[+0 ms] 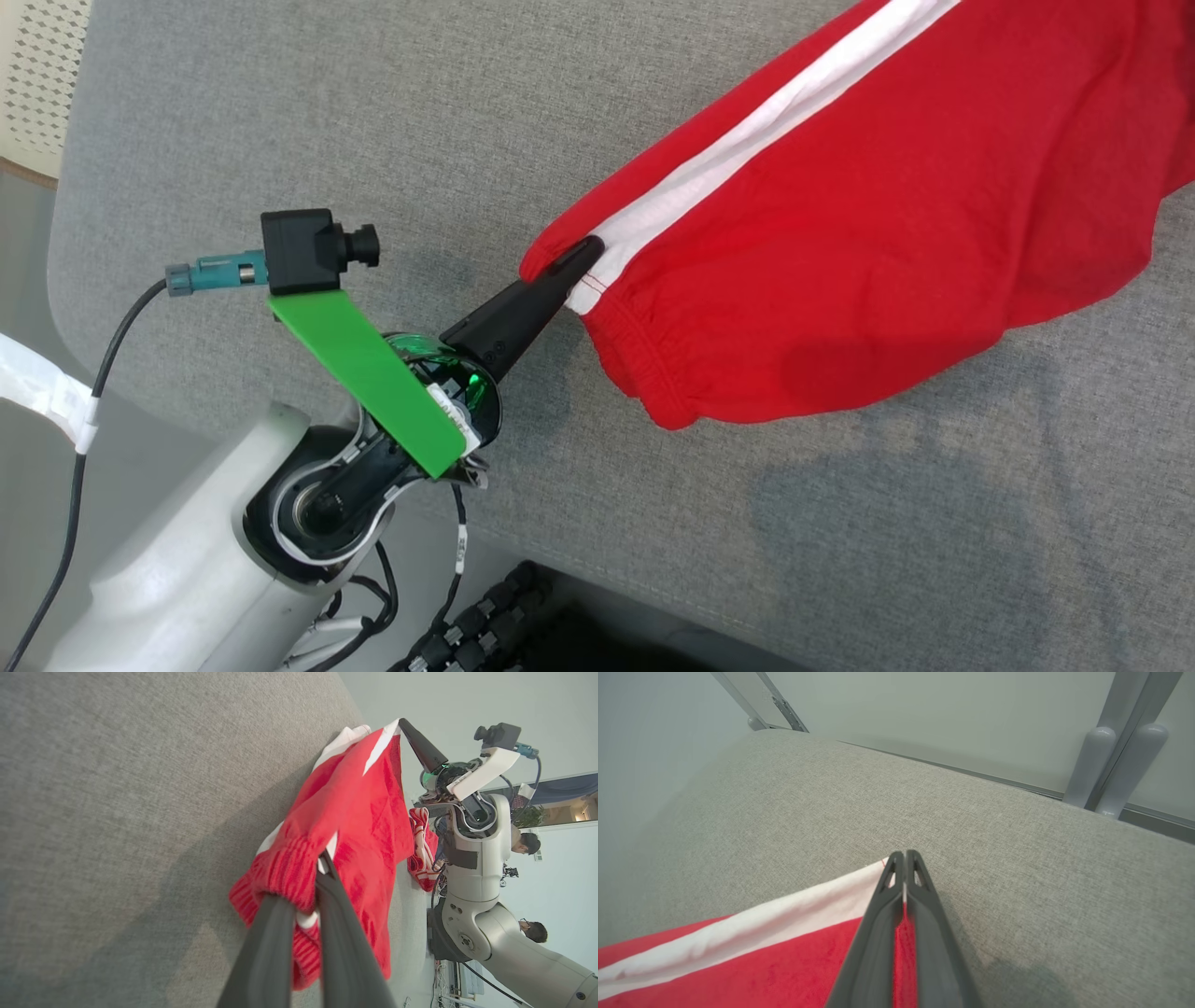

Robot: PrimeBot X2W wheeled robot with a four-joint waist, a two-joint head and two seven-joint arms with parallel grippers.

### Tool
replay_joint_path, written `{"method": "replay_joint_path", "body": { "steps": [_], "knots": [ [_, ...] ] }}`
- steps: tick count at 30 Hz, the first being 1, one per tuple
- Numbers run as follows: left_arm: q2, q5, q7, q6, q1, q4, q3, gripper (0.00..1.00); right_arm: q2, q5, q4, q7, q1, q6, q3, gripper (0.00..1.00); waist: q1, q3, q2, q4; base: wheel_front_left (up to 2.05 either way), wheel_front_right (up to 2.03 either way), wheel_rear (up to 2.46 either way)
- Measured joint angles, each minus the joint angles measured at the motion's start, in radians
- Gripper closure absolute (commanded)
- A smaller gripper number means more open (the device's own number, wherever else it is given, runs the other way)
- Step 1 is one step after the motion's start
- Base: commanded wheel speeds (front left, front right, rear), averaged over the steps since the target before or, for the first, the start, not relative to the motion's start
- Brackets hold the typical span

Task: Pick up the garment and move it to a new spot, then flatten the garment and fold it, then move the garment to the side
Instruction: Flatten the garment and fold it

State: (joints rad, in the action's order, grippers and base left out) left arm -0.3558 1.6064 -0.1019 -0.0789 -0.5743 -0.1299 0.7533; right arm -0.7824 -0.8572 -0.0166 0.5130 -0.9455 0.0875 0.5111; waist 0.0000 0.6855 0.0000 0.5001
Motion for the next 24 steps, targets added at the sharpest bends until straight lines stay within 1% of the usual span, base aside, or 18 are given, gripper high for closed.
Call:
{"method": "replay_joint_path", "body": {
  "steps": [1, 2, 3, 4, 5, 6, 7, 8, 9, 14, 17, 22, 24],
  "knots": [
    [0.002, 0.0, 0.0, 0.0, 0.0, 0.004, 0.001, 1.0, 0.003, 0.006, 0.008, 0.0, -0.005, -0.001, 0.007, 1.0, 0.0, 0.001, 0.0, 0.0, 0.0, 0.0, 0.0],
    [0.005, 0.0, 0.0, 0.0, -0.001, 0.009, 0.001, 1.0, 0.006, 0.012, 0.017, 0.0, -0.01, -0.001, 0.011, 0.84, 0.0, 0.001, 0.0, 0.0, 0.0, 0.0, 0.0],
    [0.007, 0.0, 0.0, 0.0, -0.001, 0.014, 0.001, 0.97, 0.01, 0.017, 0.024, 0.0, -0.013, -0.004, 0.013, 0.56, 0.0, 0.001, 0.0, 0.0, 0.0, 0.0, 0.0],
    [0.01, 0.0, 0.0, 0.0, -0.001, 0.02, 0.001, 0.8, 0.015, 0.021, 0.031, -0.001, -0.017, -0.008, 0.014, 0.07, 0.0, 0.002, 0.0, 0.0, 0.0, 0.0, 0.0],
    [0.011, 0.0, 0.0, 0.0, -0.001, 0.025, 0.001, 0.56, 0.021, 0.023, 0.037, -0.001, -0.021, -0.008, 0.016, 0.0, 0.0, 0.002, 0.0, 0.0, 0.0, 0.0, 0.0],
    [0.011, 0.0, 0.0, 0.0, -0.002, 0.028, 0.001, 0.52, 0.026, 0.024, 0.044, -0.002, -0.025, -0.008, 0.018, 0.0, 0.0, 0.002, 0.0, -0.001, 0.0, 0.0, 0.0],
    [0.012, 0.0, 0.0, 0.0, -0.002, 0.032, 0.001, 0.42, 0.03, 0.026, 0.051, -0.003, -0.03, -0.008, 0.018, 0.0, 0.0, 0.002, 0.0, -0.001, 0.0, 0.0, 0.0],
    [0.012, 0.0, 0.0, 0.0, -0.002, 0.037, 0.0, 0.22, 0.035, 0.028, 0.058, -0.01, -0.033, -0.01, 0.019, 0.0, 0.0, 0.001, 0.0, -0.003, 0.0, 0.0, 0.0],
    [0.012, 0.0, 0.002, 0.0, -0.002, 0.045, -0.002, 0.0, 0.04, 0.03, 0.067, -0.017, -0.034, -0.017, 0.021, 0.0, 0.0, 0.0, 0.0, -0.005, 0.0, 0.0, 0.0],
    [0.011, 0.0, 0.006, 0.0, -0.002, 0.063, -0.006, 0.0, 0.07, 0.03, 0.098, -0.05, -0.035, -0.028, 0.024, 0.0, 0.0, -0.012, 0.0, -0.02, 0.0, 0.0, 0.0],
    [0.009, 0.0, 0.015, 0.002, -0.002, 0.071, -0.013, 0.0, 0.085, 0.03, 0.117, -0.072, -0.035, -0.04, 0.023, 0.0, 0.0, -0.023, 0.0, -0.032, 0.0, 0.0, 0.0],
    [-0.004, 0.0, 0.035, 0.011, 0.002, 0.072, -0.029, 0.0, 0.094, 0.019, 0.142, -0.099, -0.031, -0.063, 0.023, 0.0, 0.0, -0.05, 0.0, -0.055, 0.0, 0.0, 0.0],
    [-0.01, 0.001, 0.052, 0.023, 0.009, 0.066, -0.045, 0.0, 0.098, 0.011, 0.151, -0.105, -0.027, -0.07, 0.025, 0.0, 0.0, -0.062, 0.0, -0.066, 0.0, 0.0, 0.0]
  ]
}}
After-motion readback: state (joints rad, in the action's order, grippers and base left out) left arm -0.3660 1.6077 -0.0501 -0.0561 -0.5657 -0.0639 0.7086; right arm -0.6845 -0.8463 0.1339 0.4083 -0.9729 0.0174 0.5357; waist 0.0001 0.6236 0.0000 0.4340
